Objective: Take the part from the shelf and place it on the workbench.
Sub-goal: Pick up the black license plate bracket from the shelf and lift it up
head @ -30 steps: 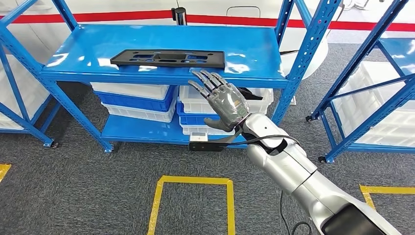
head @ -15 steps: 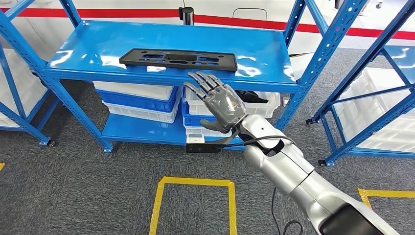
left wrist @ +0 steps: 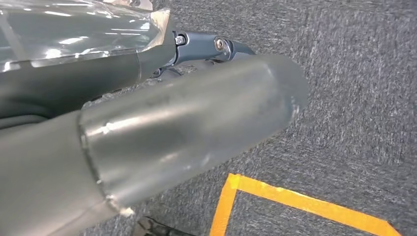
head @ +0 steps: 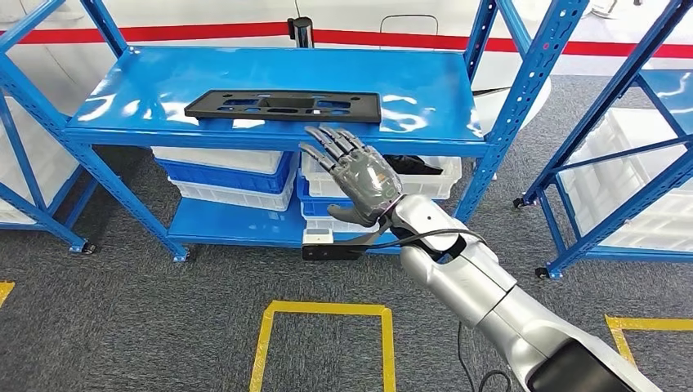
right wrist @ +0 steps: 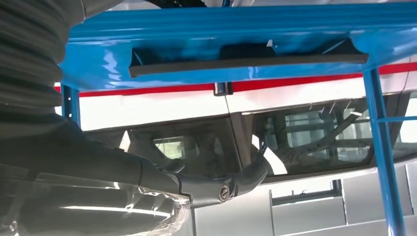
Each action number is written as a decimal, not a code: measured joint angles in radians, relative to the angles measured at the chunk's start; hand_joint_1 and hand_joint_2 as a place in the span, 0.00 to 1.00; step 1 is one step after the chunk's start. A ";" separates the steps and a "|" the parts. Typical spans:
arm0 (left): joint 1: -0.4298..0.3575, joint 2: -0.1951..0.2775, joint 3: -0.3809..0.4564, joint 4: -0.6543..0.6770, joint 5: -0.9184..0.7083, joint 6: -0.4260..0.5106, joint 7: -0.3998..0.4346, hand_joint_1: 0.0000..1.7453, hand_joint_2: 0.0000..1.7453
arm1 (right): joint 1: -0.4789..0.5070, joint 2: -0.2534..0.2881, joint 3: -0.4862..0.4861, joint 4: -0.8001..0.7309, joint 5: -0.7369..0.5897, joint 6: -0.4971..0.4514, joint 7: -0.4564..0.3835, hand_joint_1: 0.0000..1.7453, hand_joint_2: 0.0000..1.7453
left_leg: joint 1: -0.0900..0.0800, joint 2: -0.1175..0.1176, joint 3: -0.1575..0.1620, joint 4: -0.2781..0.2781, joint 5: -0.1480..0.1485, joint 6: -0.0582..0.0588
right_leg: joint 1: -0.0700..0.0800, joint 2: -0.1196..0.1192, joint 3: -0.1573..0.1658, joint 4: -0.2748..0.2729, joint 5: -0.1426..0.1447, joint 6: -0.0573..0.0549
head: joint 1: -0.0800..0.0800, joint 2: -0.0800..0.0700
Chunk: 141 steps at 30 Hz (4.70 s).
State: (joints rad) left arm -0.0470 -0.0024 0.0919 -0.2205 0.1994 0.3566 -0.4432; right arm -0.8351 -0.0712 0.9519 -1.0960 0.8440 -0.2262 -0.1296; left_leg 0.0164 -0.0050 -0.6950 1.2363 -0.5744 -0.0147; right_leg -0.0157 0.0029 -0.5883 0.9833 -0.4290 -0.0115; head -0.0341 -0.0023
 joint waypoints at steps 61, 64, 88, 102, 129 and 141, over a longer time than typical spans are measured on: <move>-0.006 -0.002 0.000 -0.008 -0.003 -0.001 0.012 0.00 0.00 | 0.011 0.029 -0.002 0.066 0.016 -0.003 0.004 0.00 1.00 | 0.004 0.001 0.001 -0.008 0.007 -0.001 | 0.003 0.000 0.006 0.007 -0.012 -0.005 | 0.006 0.000; -0.004 -0.002 0.000 -0.008 -0.003 -0.001 0.012 0.00 0.00 | 0.014 0.029 -0.002 0.067 0.016 -0.003 0.004 0.00 1.00 | 0.004 0.002 -0.034 0.023 0.037 -0.002 | 0.005 0.002 0.015 0.007 -0.019 -0.008 | 0.006 0.000; -0.008 -0.005 0.006 -0.009 -0.010 -0.002 0.012 0.00 0.00 | 0.002 0.047 -0.006 0.098 0.031 0.002 0.010 0.00 1.00 | 0.002 0.000 0.126 -0.220 0.088 0.009 | 0.007 0.000 -0.015 0.005 0.009 0.008 | 0.011 0.000; -0.007 -0.003 0.010 -0.009 -0.014 0.001 0.017 0.00 0.00 | -0.044 0.096 -0.008 0.218 0.061 -0.002 0.046 0.00 1.00 | -0.003 0.001 0.092 -0.241 0.151 0.025 | 0.017 0.006 0.031 0.004 -0.038 0.019 | 0.008 0.000; -0.011 -0.005 0.010 -0.009 -0.023 -0.008 0.027 0.00 0.00 | -0.048 0.093 -0.030 0.263 0.057 -0.008 0.057 0.00 1.00 | 0.005 0.004 0.054 -0.168 0.134 0.000 | 0.009 0.006 0.033 0.002 -0.024 -0.002 | 0.006 0.000; -0.014 -0.007 0.010 -0.010 -0.023 -0.008 0.027 0.00 0.00 | -0.044 0.089 -0.034 0.270 0.056 -0.008 0.062 0.00 1.00 | -0.005 -0.002 0.121 -0.246 0.129 0.055 | 0.014 0.004 -0.158 0.300 -0.112 0.036 | 0.010 0.000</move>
State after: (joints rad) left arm -0.0606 -0.0090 0.1022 -0.2304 0.1768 0.3487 -0.4166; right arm -0.8794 0.0176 0.9183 -0.8259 0.9003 -0.2342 -0.0674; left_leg 0.0119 -0.0073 -0.5742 0.9907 -0.4452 0.0402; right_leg -0.0014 0.0072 -0.7461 1.2830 -0.5405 0.0243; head -0.0239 -0.0023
